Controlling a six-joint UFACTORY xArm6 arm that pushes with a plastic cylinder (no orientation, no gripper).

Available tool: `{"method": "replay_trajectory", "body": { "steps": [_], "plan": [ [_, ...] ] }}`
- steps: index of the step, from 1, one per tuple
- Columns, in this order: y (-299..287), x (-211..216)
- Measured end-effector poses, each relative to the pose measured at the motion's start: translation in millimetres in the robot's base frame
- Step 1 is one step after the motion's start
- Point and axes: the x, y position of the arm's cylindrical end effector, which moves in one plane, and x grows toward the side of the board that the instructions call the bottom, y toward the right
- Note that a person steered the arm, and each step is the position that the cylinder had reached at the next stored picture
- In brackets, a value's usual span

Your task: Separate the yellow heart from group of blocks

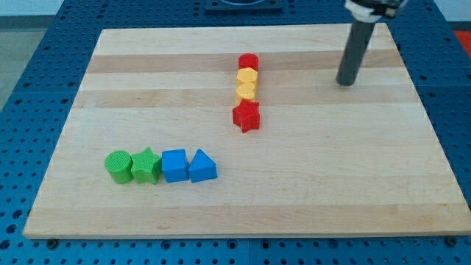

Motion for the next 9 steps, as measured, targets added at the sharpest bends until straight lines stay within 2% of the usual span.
{"method": "replay_trajectory", "body": {
  "steps": [4, 7, 8, 9],
  "plan": [
    [-138.8, 28.2],
    [-233.4, 34.4],
    [-243.4, 36.2],
    [-229.6, 40.2]
  ]
}}
